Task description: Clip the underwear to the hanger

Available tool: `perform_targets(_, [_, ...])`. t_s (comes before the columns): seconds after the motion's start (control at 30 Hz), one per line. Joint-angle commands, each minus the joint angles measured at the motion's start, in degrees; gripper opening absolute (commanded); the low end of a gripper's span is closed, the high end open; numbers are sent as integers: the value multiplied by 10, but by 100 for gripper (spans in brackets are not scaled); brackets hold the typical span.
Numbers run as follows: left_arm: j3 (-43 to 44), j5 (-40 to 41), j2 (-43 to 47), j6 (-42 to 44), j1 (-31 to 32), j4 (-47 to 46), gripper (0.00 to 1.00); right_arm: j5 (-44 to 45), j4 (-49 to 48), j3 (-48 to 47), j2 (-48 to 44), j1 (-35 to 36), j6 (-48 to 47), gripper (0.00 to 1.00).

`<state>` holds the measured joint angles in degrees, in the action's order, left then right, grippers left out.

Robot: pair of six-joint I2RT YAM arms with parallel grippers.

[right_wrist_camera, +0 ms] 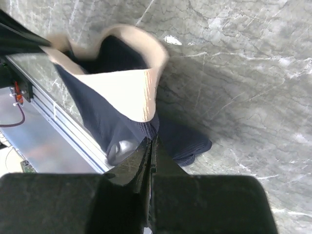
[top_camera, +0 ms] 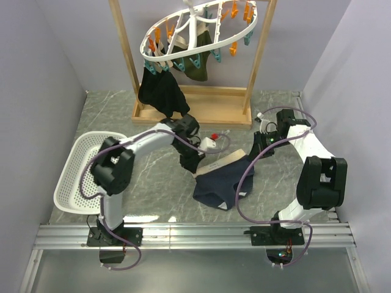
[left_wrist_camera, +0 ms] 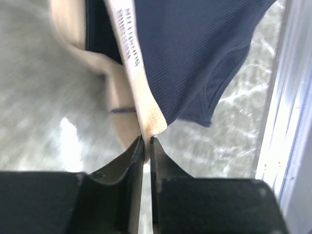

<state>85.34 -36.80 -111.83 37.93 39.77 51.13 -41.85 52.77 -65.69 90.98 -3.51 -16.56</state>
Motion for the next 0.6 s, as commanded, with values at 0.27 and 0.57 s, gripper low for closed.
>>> perform_targets(0.27, [-78, 88, 110, -170, -40, -138, 46, 25, -120, 40, 39, 32, 59, 0])
perform_targets(0.57, [-177, 129, 162, -417, -70, -300, 56, 107, -161, 70, 38, -23, 64, 0])
